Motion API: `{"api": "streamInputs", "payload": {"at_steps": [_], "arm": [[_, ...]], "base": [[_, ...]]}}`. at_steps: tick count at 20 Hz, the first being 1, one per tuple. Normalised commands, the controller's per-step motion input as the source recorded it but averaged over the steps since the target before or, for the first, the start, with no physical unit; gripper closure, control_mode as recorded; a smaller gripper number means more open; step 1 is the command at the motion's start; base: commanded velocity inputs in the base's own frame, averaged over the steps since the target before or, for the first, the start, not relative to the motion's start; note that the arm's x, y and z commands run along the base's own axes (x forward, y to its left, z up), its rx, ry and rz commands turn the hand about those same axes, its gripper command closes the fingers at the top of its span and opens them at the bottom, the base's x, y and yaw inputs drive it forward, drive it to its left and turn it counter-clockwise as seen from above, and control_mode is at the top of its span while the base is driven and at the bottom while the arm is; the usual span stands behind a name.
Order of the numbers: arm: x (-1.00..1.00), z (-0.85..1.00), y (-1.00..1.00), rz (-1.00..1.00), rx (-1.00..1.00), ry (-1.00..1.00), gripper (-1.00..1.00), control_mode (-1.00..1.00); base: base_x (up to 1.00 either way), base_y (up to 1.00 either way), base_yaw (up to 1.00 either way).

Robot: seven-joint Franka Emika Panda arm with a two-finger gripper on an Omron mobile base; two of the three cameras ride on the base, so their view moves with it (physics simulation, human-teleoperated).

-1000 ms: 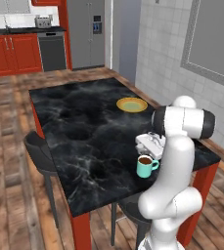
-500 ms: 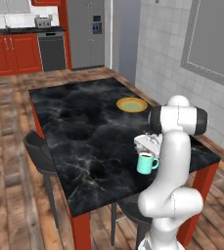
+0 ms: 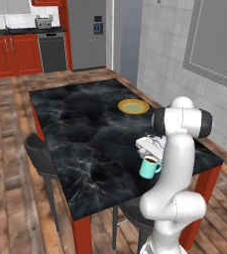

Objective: Pick up the marshmallow and place it in the cup of hot chocolate on the dining counter.

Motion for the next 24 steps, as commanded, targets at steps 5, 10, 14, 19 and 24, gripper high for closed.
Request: {"api": "streamInputs", "payload": {"at_steps": [5,10,14,19,24], "arm": [[-0.32,0.14,0.25,0.0,-0.05,-0.2,1.0,-1.0],[-0.02,0.18,0.02,0.0,0.0,-0.11,1.0,-1.0],[-0.01,0.21,0.0,-0.01,0.0,-0.07,1.0,-1.0],[-0.19,0.26,0.0,-0.04,0.0,-0.06,1.0,-1.0],[-0.34,0.32,0.0,-0.05,0.0,-0.05,1.0,-1.0]], "base": [[0.0,0.0,0.0],[0.0,0.0,0.0],[0.0,0.0,0.0],[0.0,0.0,0.0],[0.0,0.0,0.0]]}}
